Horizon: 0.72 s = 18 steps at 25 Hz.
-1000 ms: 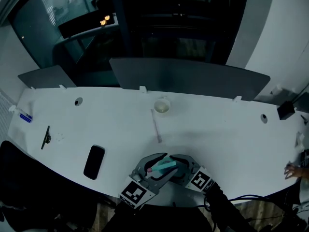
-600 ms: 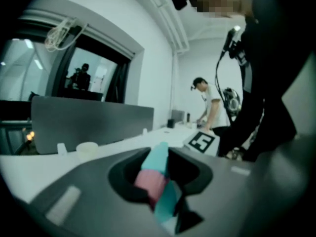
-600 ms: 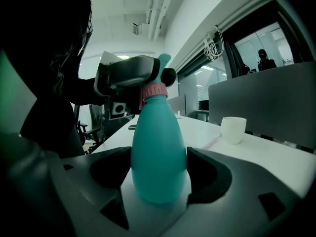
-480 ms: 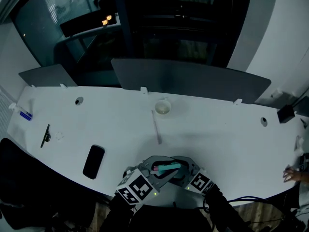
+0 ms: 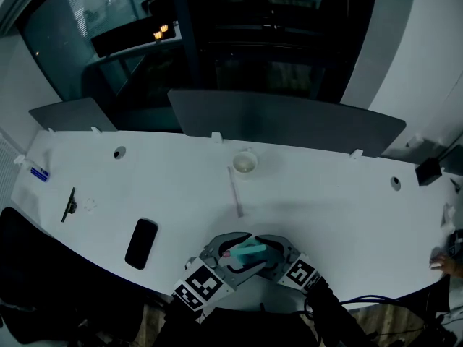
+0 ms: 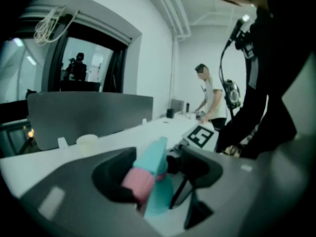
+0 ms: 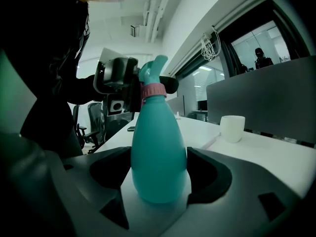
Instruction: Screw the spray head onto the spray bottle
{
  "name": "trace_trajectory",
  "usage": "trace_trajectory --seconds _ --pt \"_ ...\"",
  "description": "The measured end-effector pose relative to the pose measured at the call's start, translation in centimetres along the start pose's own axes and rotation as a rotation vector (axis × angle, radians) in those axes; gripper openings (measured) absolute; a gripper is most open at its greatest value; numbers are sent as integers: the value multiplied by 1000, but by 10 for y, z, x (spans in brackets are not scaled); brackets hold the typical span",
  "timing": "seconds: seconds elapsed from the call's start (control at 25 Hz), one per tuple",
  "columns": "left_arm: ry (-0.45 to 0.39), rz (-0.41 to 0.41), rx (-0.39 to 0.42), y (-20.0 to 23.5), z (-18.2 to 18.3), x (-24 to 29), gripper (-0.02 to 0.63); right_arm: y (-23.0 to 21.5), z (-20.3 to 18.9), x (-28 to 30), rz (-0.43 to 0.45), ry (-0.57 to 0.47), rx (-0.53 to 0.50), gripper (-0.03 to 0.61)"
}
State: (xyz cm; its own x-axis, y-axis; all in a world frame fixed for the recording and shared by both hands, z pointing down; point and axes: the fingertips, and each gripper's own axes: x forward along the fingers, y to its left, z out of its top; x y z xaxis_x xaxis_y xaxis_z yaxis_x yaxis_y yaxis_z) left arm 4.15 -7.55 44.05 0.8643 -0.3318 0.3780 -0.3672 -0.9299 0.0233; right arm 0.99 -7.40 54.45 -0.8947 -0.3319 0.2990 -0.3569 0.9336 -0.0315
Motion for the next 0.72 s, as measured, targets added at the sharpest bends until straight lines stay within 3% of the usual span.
trace_trajectory --seconds 0.2,0.32,0.4,0.52,0.64,0.72 --pt "-170 33 -182 5 -3 -17 294 0 0 0 -6 -4 10 357" --pt "-230 36 -237 7 -5 -19 293 0 7 -1 -11 3 16 359" --pt "-220 38 -225 7 -8 -15 282 -1 8 -1 -15 3 16 359" --pt "-209 57 -188 8 -9 -10 159 0 8 0 -19 4 24 359" --pt "-192 48 -155 7 -8 -9 141 1 8 -1 -18 4 23 359" --pt "-131 26 -94 4 -9 -8 138 0 7 -1 -16 2 19 358"
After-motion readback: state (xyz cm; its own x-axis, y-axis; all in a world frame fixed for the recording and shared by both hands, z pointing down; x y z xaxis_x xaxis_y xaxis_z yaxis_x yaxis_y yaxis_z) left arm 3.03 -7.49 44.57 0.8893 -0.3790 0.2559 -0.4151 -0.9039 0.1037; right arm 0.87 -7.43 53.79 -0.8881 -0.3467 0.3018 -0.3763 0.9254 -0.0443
